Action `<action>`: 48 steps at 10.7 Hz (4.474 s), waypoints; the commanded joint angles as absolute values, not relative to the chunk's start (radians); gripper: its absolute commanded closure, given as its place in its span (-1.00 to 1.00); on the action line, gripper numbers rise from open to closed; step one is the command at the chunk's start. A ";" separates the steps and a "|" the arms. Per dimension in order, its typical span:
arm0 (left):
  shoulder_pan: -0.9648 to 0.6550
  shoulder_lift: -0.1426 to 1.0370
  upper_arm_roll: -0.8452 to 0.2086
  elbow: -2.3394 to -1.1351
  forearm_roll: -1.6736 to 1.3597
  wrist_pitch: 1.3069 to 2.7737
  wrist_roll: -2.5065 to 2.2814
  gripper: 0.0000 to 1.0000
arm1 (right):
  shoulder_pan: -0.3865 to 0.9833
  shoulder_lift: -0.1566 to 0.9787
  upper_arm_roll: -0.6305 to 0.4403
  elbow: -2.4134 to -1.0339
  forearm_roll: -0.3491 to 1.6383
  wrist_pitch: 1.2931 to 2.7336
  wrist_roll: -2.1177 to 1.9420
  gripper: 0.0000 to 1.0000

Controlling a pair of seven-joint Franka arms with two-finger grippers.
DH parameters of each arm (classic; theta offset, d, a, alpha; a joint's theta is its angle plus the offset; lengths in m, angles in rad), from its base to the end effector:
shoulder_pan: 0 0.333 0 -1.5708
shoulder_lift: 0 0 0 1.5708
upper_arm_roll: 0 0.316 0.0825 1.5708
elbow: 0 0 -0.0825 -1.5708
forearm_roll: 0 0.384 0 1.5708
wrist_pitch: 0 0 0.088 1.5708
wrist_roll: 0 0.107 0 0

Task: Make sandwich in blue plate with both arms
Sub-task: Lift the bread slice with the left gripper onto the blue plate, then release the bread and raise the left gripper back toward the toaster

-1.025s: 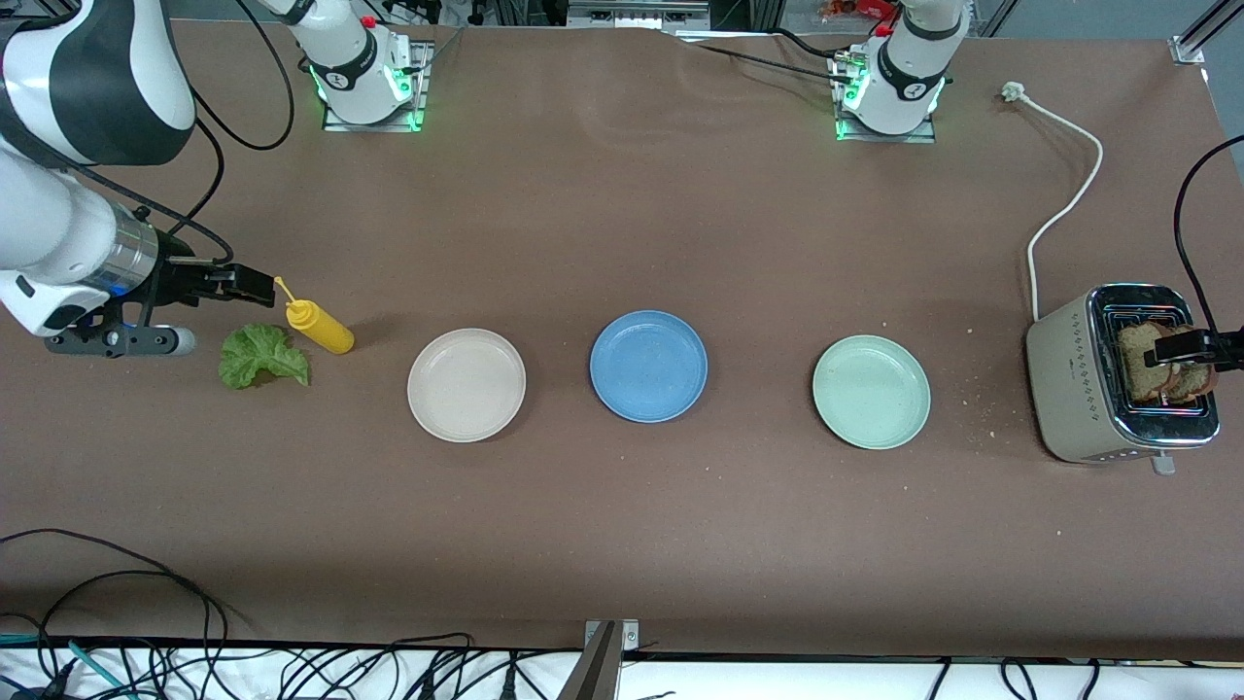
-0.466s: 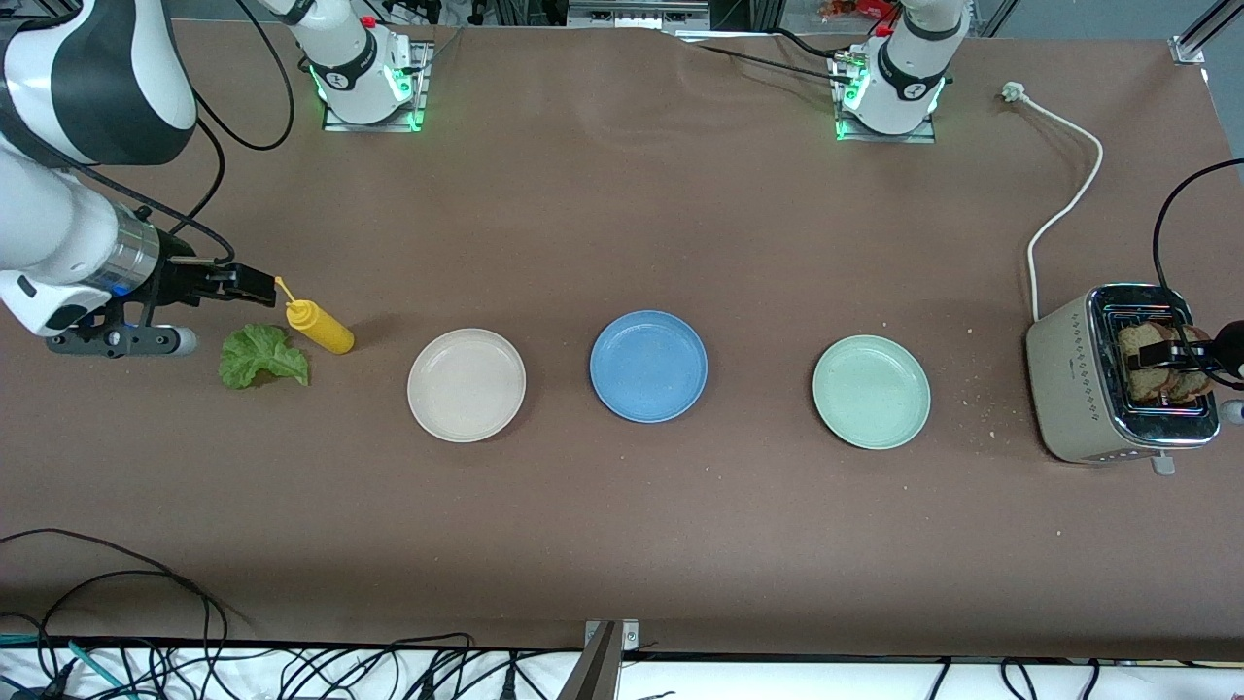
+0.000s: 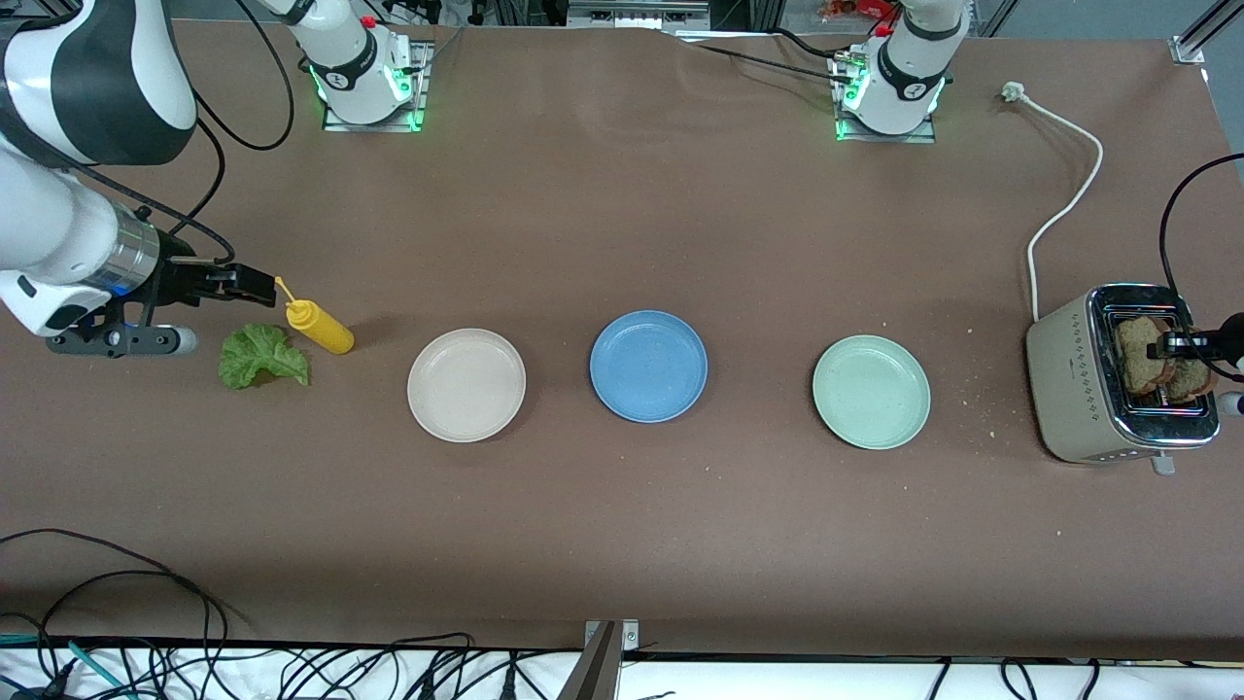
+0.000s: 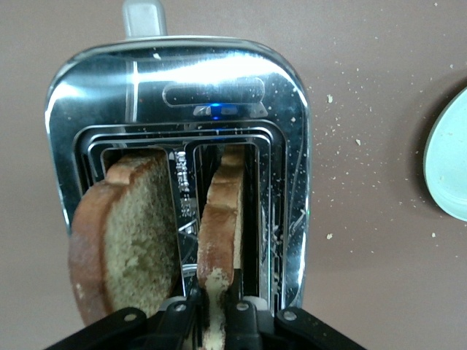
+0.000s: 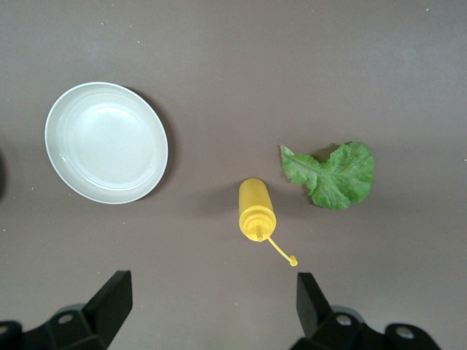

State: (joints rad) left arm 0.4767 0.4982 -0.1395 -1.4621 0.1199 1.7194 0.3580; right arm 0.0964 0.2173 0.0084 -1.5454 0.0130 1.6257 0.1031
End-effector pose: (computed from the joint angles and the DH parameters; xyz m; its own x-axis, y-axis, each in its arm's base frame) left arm 0.6236 0.2456 0.3793 0.9709 -0.0473 -0.2347 -0.0389 -0.9984 0.0402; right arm 0.6105 0.0651 0.5135 0.9905 0.0001 -0.1373 0.0000 -1.0000 -0.0004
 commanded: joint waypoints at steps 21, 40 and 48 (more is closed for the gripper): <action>-0.049 0.856 -0.451 -1.347 -0.615 1.957 0.166 1.00 | 0.086 0.212 0.009 -1.548 0.009 1.618 0.086 -1.00; 0.031 0.507 -0.397 -1.381 0.021 1.708 0.036 -1.00 | -0.049 0.362 -0.009 -1.548 -0.101 1.725 -0.180 -1.00; -0.001 0.010 -0.139 -1.626 0.017 1.623 0.041 -1.00 | -0.075 0.508 -0.009 -1.710 -0.103 1.948 -0.294 -1.00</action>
